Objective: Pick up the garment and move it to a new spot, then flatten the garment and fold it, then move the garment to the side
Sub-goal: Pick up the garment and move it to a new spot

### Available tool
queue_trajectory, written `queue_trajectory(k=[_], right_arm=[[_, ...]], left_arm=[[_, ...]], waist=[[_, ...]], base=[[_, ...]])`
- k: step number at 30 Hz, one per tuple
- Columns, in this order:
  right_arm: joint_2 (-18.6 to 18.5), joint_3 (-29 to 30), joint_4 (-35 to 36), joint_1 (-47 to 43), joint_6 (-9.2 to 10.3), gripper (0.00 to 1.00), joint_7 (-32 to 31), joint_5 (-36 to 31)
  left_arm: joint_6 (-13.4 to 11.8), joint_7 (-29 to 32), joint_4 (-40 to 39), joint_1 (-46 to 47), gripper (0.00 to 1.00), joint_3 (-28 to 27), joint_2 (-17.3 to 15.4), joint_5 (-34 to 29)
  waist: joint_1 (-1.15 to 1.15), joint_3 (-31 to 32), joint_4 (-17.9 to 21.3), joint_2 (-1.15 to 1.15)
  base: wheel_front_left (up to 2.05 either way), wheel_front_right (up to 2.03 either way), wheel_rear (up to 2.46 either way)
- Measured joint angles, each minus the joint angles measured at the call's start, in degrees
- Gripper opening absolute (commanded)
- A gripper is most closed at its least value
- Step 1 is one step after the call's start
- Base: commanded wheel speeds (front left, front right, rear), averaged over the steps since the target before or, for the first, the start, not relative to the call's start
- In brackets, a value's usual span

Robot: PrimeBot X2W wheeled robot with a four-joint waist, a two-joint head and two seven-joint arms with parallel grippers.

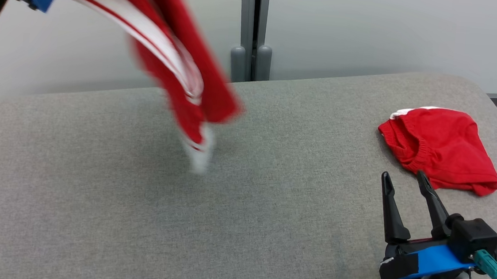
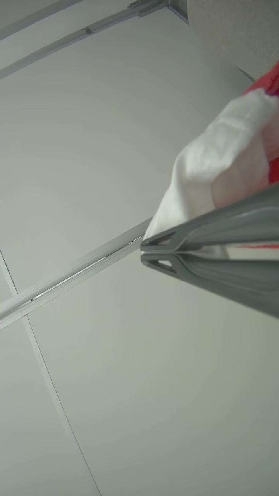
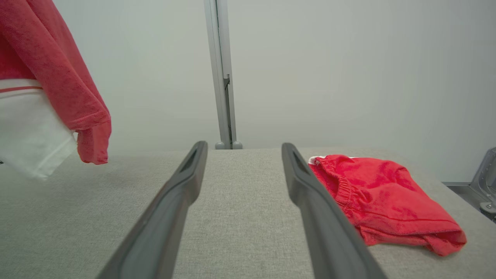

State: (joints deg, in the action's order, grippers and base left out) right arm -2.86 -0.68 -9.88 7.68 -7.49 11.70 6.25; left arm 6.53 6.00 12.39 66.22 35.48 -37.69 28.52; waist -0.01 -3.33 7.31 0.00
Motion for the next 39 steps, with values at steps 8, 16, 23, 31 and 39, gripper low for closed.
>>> queue_trajectory(k=[8, 16, 23, 31, 39], right_arm=[[0.0, 1.0, -0.7, -0.2, 0.0, 1.0, 1.0, 0.5], [0.0, 0.1, -1.9, 1.8, 0.0, 1.0, 1.8, 1.0], [0.0, -0.7, -2.9, 3.3, 0.0, 1.0, 2.1, 0.9], [0.0, -0.4, -3.7, 3.9, 0.0, 1.0, 2.4, 0.0], [0.0, -0.3, -4.4, 3.4, 0.0, 1.0, 2.4, -0.9]], left_arm=[[-2.3, 0.9, -2.1, -11.3, 0.0, 1.5, 1.9, 5.3], [-6.6, -2.0, 12.9, -29.0, 0.0, 2.6, 4.0, 11.3], [-7.5, -5.2, 24.4, -29.7, 1.0, 2.2, 7.3, 12.3], [-5.4, -11.1, 29.8, -27.8, 1.0, 2.6, 10.2, 11.7], [-4.4, -18.9, 27.3, -30.9, 1.0, 2.0, 11.4, 12.0]], waist=[[0.01, -2.0, 0.4, 0.0], [0.02, -6.6, 1.3, 0.0], [0.02, -10.1, 1.8, 0.0], [0.02, -10.1, 0.3, 0.0], [0.02, -5.6, -1.9, 0.0]], base=[[0.0, 0.0, 0.0], [0.0, 0.0, 0.0], [0.0, 0.0, 0.0], [0.0, 0.0, 0.0], [0.0, 0.0, 0.0]])
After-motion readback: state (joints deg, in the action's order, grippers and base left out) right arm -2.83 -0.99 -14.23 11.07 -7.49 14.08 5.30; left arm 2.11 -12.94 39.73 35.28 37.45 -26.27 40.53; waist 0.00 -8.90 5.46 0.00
